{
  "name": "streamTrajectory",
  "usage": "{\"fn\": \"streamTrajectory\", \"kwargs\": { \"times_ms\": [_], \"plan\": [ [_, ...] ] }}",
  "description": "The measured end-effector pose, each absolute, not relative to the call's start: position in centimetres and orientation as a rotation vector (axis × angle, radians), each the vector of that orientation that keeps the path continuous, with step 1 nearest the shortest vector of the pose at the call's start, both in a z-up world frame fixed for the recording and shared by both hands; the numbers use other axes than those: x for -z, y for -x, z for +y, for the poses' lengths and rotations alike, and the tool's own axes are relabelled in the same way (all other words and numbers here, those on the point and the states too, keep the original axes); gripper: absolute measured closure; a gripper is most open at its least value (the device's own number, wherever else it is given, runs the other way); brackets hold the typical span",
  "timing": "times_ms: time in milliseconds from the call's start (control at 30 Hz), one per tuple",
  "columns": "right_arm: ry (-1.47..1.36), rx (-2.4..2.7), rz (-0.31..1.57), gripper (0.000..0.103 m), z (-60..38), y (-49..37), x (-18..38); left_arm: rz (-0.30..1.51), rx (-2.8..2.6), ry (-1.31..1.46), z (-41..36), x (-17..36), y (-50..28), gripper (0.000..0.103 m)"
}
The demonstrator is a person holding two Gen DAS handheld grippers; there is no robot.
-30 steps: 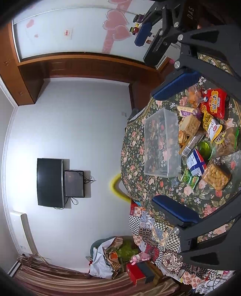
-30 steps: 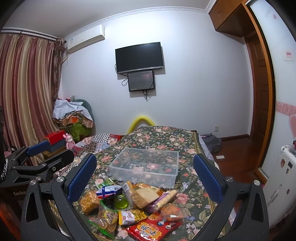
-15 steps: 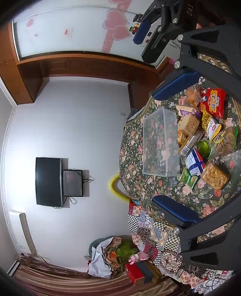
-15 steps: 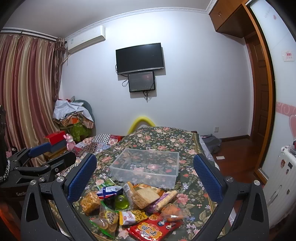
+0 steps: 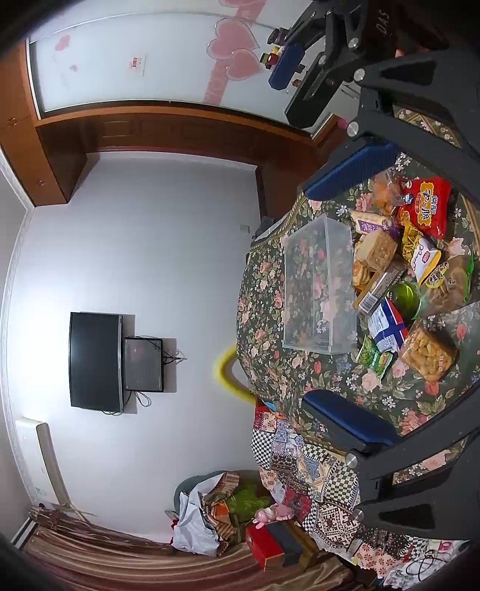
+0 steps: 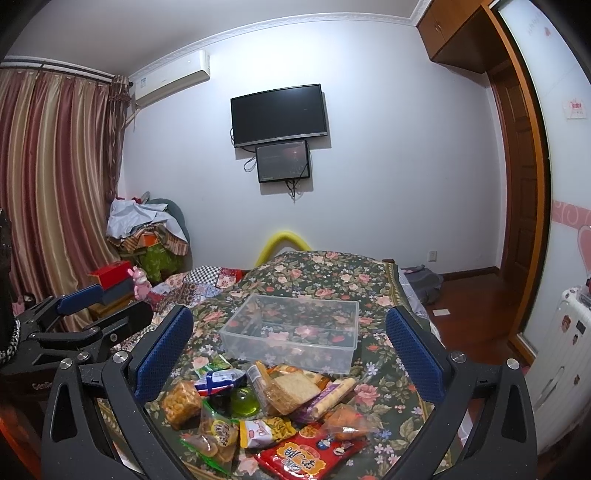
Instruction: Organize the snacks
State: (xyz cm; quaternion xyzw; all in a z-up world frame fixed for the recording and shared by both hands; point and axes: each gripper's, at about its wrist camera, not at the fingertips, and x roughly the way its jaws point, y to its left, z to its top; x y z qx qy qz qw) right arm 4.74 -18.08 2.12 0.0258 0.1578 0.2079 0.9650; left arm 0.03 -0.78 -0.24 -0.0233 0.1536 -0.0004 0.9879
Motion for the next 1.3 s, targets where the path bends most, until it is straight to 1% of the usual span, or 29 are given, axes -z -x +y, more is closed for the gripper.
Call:
{"fn": "streamTrajectory", "kwargs": {
  "times_ms": [500, 767, 833, 900, 1067, 1133, 1200, 1233, 1300],
  "plan": [
    [-0.056, -0.441, 0.334, 0.0, -17.9, -4.9, -1.9, 0.319, -0.003, 0.043, -0.2, 0.5, -0.2, 0.0],
    [-0.049, -0.451, 0.416, 0.0, -18.2, -5.7, -0.6, 0.375, 0.0, 0.046, 1.0, 2.0, -0.7, 0.0],
    [-0.043, -0.437, 0.451, 0.0, -18.4, -6.0, 0.1, 0.417, 0.009, 0.065, 1.4, 2.8, -1.1, 0.005],
    [-0.044, -0.422, 0.489, 0.0, -18.7, -6.3, 0.9, 0.477, 0.01, 0.092, 1.9, 3.8, -1.8, 0.021],
    [-0.048, -0.421, 0.603, 0.001, -19.5, -7.0, 3.5, 0.584, 0.043, 0.133, 2.1, 6.3, -3.0, 0.025],
    [-0.043, -0.422, 0.65, 0.005, -19.5, -7.2, 4.5, 0.617, 0.057, 0.13, 1.6, 7.4, -3.2, 0.027],
    [-0.037, -0.417, 0.708, 0.011, -19.6, -7.6, 5.9, 0.657, 0.071, 0.12, 0.9, 8.5, -3.5, 0.034],
    [-0.04, -0.415, 0.746, 0.013, -19.6, -7.8, 6.8, 0.675, 0.077, 0.116, 0.6, 9.0, -3.6, 0.036],
    [-0.053, -0.421, 0.806, 0.02, -19.8, -8.1, 8.2, 0.722, 0.1, 0.112, 0.0, 10.3, -4.1, 0.04]
  ]
}}
